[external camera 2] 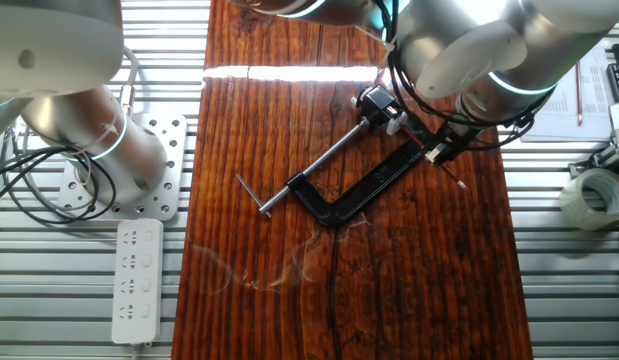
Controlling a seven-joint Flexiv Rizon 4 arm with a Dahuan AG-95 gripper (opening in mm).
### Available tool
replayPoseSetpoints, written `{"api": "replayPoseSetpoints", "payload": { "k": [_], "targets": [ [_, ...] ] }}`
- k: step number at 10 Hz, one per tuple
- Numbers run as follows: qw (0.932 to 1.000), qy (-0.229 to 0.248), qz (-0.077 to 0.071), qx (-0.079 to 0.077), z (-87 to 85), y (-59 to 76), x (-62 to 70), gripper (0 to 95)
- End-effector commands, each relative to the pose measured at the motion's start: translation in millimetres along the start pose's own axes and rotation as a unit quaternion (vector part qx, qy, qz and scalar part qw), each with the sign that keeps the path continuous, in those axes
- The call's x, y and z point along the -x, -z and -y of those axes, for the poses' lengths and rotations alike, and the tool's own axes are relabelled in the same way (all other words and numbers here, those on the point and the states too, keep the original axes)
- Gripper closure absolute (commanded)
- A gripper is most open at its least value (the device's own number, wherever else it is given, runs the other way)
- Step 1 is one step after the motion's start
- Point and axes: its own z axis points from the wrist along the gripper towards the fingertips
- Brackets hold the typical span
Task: Insert the pencil into the pencil sharpener
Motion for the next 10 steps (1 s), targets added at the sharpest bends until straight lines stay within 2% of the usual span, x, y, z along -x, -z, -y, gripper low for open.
{"api": "replayPoseSetpoints", "payload": {
  "k": [1,10],
  "targets": [
    [1.0000,-0.002,-0.001,0.001,-0.2,-0.4,1.9,95.0],
    [0.9999,-0.013,0.002,0.002,-3.7,-4.1,9.9,95.0]
  ]
}}
